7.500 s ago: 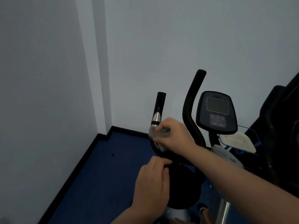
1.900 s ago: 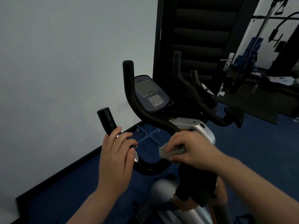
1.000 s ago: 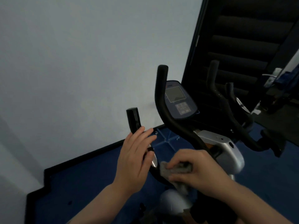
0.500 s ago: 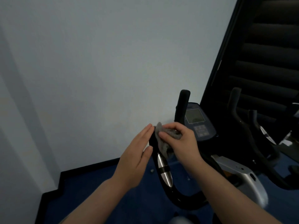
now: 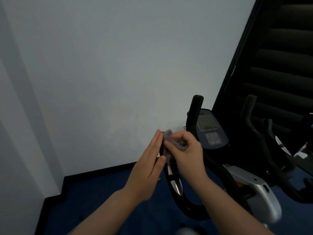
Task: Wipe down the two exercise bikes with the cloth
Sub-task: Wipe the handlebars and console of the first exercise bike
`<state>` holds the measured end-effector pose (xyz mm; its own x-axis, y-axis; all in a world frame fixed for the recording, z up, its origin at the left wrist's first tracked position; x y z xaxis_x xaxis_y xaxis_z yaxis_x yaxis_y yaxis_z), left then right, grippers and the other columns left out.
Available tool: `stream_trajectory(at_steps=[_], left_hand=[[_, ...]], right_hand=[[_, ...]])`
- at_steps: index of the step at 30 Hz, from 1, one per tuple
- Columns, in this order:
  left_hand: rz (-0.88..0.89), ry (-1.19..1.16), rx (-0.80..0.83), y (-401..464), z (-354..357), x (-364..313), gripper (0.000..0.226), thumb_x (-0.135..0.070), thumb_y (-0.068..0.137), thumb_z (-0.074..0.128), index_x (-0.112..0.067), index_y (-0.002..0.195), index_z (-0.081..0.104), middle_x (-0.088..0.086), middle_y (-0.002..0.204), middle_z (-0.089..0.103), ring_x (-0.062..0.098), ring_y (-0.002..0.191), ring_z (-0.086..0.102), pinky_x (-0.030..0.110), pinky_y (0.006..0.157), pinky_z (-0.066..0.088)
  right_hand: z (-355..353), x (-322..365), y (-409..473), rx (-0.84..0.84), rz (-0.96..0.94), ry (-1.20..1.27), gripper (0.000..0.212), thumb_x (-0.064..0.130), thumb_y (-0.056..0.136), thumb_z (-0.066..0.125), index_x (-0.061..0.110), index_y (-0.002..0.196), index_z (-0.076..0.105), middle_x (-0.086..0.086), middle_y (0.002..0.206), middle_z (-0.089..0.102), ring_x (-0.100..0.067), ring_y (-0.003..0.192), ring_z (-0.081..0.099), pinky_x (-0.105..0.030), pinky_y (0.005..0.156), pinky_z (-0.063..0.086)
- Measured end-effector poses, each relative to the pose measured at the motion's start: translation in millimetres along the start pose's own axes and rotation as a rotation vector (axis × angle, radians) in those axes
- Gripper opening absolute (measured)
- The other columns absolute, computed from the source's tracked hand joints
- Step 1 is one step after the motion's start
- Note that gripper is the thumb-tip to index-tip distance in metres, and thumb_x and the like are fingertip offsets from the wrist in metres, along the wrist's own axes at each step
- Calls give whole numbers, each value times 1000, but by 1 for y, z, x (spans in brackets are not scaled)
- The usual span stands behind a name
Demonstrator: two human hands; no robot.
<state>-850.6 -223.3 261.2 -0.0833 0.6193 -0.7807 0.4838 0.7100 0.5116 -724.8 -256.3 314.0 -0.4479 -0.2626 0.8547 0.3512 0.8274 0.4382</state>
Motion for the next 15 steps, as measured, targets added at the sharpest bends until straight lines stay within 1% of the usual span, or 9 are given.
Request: stream_trajectory(at_steps=[2,3,4,6,8,10,12,15], left_hand=[[-9,-15,3,-2,-2,2,55,-49,100,27,-36,151,10,-25,159,7,-2,146,10,15,116,12],[-4,-16,3,-3,-3,2,54,-48,100,27,-36,151,12,-24,159,7,-1,146,10,14,115,13],[3,-15,2,-4,-4,2,53,-47,101,27,-35,151,14,-23,159,8,-1,146,11,14,115,13],[6,-18,-2,-4,-3,1,53,-47,101,27,-34,152,15,-22,159,9,1,146,11,14,115,13],[7,-28,-5,-4,-2,0,54,-48,102,26,-33,152,14,-21,160,9,2,147,10,15,115,12],[13,-45,-12,-5,-2,0,55,-49,102,26,-33,152,13,-20,160,10,3,147,11,16,116,12],[8,-56,-8,-6,-3,2,55,-50,101,25,-32,152,13,-20,160,11,3,147,11,17,116,12],[4,-82,4,-9,-1,7,55,-49,102,22,-29,153,13,-18,160,9,4,147,10,17,116,11]], right_hand=[[-1,-3,-17,64,-124,-254,11,23,80,76,20,79,66,13,92,58,-3,84,59,-22,71,50],[-4,-4,-19,95,-163,-329,11,24,79,76,22,78,66,16,92,57,-2,84,59,-22,70,50],[-8,-4,-16,104,-180,-351,11,23,78,77,23,78,66,17,90,57,-2,84,59,-21,70,49],[-13,0,-1,41,-219,-333,12,18,78,78,21,80,67,14,89,58,-4,85,59,-18,72,46],[-10,8,15,-45,-233,-249,12,12,78,77,18,84,69,10,90,61,-3,87,59,-13,76,44],[-2,10,19,-73,-203,-171,12,10,80,77,16,87,69,8,91,63,-1,88,60,-12,78,45],[0,5,10,-42,-202,-190,11,11,80,77,16,88,70,7,92,63,-2,87,61,-16,77,48],[-8,-6,-21,98,-289,-368,11,18,79,79,19,89,75,11,97,62,-2,88,62,-23,75,52]])
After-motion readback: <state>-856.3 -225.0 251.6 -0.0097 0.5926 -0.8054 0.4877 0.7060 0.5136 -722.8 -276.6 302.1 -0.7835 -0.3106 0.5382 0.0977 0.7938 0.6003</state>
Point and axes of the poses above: each hand's wrist, its own y-axis towards the middle knuckle, its own z-axis out of the palm, x = y × z, the point moved 3 cm from there along y, towards the middle knuckle
